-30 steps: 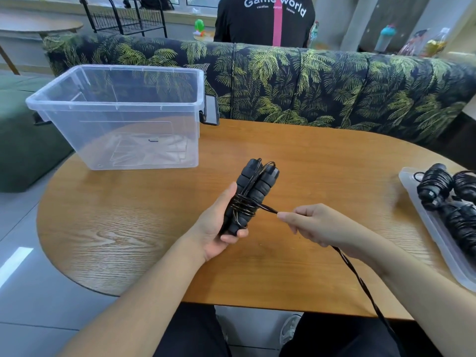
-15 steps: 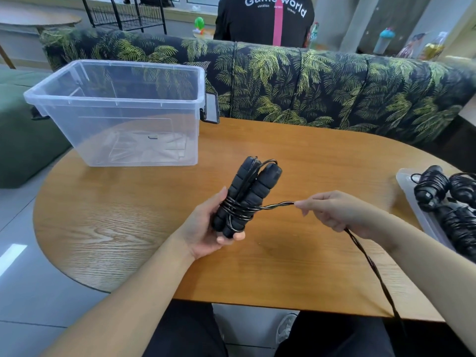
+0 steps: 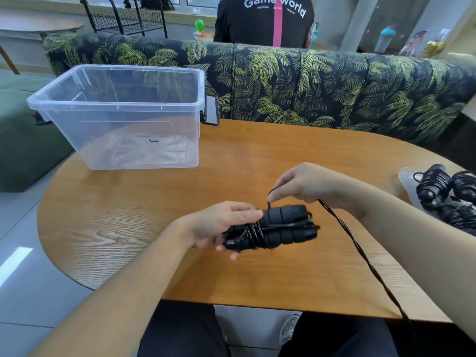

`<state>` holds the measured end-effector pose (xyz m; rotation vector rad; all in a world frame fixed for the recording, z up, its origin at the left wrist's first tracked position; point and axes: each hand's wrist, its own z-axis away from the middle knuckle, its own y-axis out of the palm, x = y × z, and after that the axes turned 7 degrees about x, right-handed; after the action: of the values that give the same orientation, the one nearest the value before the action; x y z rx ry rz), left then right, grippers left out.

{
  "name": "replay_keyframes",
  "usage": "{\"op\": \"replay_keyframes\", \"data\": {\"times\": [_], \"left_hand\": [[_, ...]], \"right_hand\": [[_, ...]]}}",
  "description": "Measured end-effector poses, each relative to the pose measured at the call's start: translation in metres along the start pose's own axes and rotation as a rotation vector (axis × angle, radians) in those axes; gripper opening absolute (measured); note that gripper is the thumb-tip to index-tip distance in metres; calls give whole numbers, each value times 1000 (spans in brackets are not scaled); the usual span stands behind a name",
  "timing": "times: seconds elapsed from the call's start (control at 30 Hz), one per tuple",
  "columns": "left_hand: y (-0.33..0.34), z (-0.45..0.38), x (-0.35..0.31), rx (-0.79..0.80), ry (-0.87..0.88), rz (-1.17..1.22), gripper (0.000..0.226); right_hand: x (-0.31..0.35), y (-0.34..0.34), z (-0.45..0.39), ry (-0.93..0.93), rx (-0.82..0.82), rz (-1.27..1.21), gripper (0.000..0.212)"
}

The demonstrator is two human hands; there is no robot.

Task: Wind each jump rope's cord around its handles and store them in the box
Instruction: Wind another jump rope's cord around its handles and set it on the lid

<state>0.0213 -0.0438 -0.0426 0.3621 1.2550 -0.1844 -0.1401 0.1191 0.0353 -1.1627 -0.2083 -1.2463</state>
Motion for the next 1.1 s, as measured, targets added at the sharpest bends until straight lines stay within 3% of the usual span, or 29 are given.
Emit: {"op": "replay_keyframes", "data": {"times": [0.13,0.3,0.37,0.6,0.77,0.87,0.93,1.1], "left_hand": [[8,-3,-19,-145,-158,-293,39],[11,-8,-21,-244,-225,-323,56],[13,-11,-15,-284,-208,-313,52],[17,-19,9,-410,33,52,32],[16,-15,24,-366,98,241,48],[12,-10,30,-371,180,409,45],[8,-6,34,-351,243,496,44],[5,0,42,-194,311,449,44]], "right_hand": [[9,8,1,13,-19,16,26],[12,20,9,-10,-104,32,24],[11,25,12,-39,-107,25,20],[8,43,23,-145,-50,-19,23],[-1,44,31,-184,-29,-7,24],[-9,41,34,-170,-46,-107,13],[-13,39,38,-116,-49,-93,19],[-27,34,47,-49,-3,-96,32]]}}
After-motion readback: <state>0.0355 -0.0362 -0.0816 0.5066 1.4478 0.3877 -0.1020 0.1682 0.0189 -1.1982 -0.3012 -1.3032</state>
